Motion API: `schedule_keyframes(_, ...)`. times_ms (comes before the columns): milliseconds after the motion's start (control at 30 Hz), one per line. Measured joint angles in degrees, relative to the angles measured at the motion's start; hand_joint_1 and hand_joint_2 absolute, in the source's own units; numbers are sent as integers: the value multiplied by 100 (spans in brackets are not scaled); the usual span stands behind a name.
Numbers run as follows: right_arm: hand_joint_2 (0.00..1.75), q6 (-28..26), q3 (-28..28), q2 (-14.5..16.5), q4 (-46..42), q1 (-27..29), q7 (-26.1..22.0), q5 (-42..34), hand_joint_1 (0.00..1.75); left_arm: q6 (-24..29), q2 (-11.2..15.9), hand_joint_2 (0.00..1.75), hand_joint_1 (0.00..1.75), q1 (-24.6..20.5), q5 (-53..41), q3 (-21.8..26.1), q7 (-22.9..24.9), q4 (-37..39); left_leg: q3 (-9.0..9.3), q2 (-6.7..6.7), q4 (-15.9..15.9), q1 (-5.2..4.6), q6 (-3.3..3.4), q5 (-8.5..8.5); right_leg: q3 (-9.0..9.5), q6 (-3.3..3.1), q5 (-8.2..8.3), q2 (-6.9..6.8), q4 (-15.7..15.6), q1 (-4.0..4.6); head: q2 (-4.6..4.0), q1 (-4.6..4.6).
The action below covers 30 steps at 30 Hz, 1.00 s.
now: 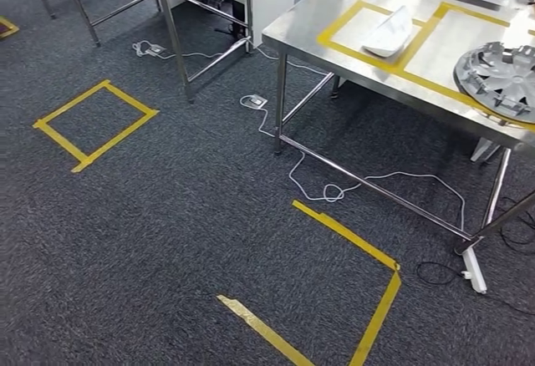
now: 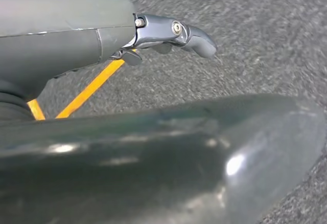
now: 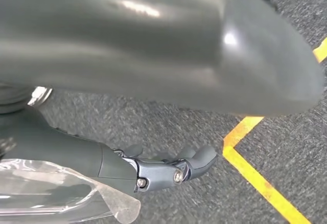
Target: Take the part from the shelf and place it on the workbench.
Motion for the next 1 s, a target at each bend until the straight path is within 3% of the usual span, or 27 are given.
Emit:
schedule_keyframes(67,0,62,-161,0,74,-92,-97,133,0,55,4,0,0,-1,88,-20,-4,24,1,-154,8,1,-19,15,294,-22,414,81,-618,-7,0,2)
schedule_keyframes(100,0,90,-234,0,107,-135,-143,188,0,85,5,0,0,-5,125,-31,-9,44,-8,-228,20,-6,-38,21,484,-39,595,238,-1031,-18,0,0)
schedule_keyframes(133,0,116,-303,0,137,-174,-188,238,0,110,9,0,0,-13,164,-44,-14,69,-32,-301,40,-9,-62,28,635,-51,706,383,-1380,-32,0,-2)
schedule_keyframes(200,0,162,-428,0,186,-241,-255,317,0,143,21,0,0,-20,218,-70,-29,126,-109,-437,68,-4,-137,59,750,-70,724,562,-1650,-41,0,-6)
schedule_keyframes(267,0,198,-513,0,213,-301,-288,355,0,158,34,0,0,-13,257,-81,-44,174,-180,-526,88,21,-215,89,763,-116,745,432,-1668,-40,0,-7)
schedule_keyframes(333,0,224,-568,0,227,-349,-310,389,0,167,43,0,0,-15,280,-90,-47,203,-305,-319,317,18,-268,-69,763,-184,783,263,-1693,-49,0,-38)
schedule_keyframes(400,0,245,-629,0,270,-377,-362,481,0,176,50,0,0,-31,321,-105,-49,238,-599,-8,976,14,-306,-456,734,-221,788,68,-1702,-37,0,-69)
schedule_keyframes(467,0,258,-709,-4,370,-431,-460,645,0,201,66,0,0,-35,407,-119,-66,309,-871,93,1636,25,-335,-728,696,-238,777,-136,-1700,-15,0,-70)
schedule_keyframes(500,0,252,-748,-12,436,-474,-522,735,0,222,80,0,0,-25,457,-125,-78,353,-879,111,1716,28,-338,-718,683,-243,772,-225,-1699,-7,0,-72)
schedule_keyframes(533,0,240,-782,-24,511,-526,-587,818,0,243,94,0,0,-11,508,-132,-89,393,-774,131,1570,29,-332,-610,687,-245,768,-306,-1698,0,0,-72)
schedule_keyframes(600,0,204,-828,-61,685,-631,-723,943,0,268,120,0,0,11,599,-144,-98,447,-329,306,826,14,-292,-282,720,-234,757,-442,-1698,17,0,-74)
schedule_keyframes(667,0,151,-861,-106,885,-724,-851,1029,0,222,132,0,0,8,688,-150,-97,462,-2,519,225,-23,-225,-116,739,-192,738,-563,-1678,54,0,-61)
schedule_keyframes(700,0,123,-873,-131,984,-775,-909,1062,0,169,132,0,0,18,723,-153,-95,459,40,566,116,-41,-193,-108,760,-166,733,-619,-1670,68,0,-51)
schedule_keyframes(767,0,74,-882,-182,1169,-890,-1013,1101,0,14,124,0,0,89,757,-157,-74,416,14,476,77,-45,-120,-81,779,-104,724,-690,-1669,64,0,-31)
schedule_keyframes(833,0,35,-883,-227,1318,-979,-1103,1099,0,-155,93,0,0,181,733,-158,-21,299,7,377,30,-25,-41,-30,713,-41,582,-466,-1513,40,0,-21)
schedule_keyframes(900,0,14,-896,-270,1451,-1006,-1154,1087,0,-301,43,0,0,240,701,-164,34,151,-19,254,9,-14,10,6,421,-4,224,-129,-884,19,0,3)
schedule_keyframes(967,0,16,-916,-292,1549,-1005,-1163,1080,0,-395,5,0,0,298,691,-197,74,35,-45,106,11,-20,28,20,51,7,-60,-13,-121,9,0,13)
schedule_keyframes(1000,0,27,-923,-299,1575,-1004,-1157,1079,0,-425,-5,0,0,336,689,-224,92,-12,-44,30,12,-22,28,23,-37,9,-48,0,34,7,0,14)
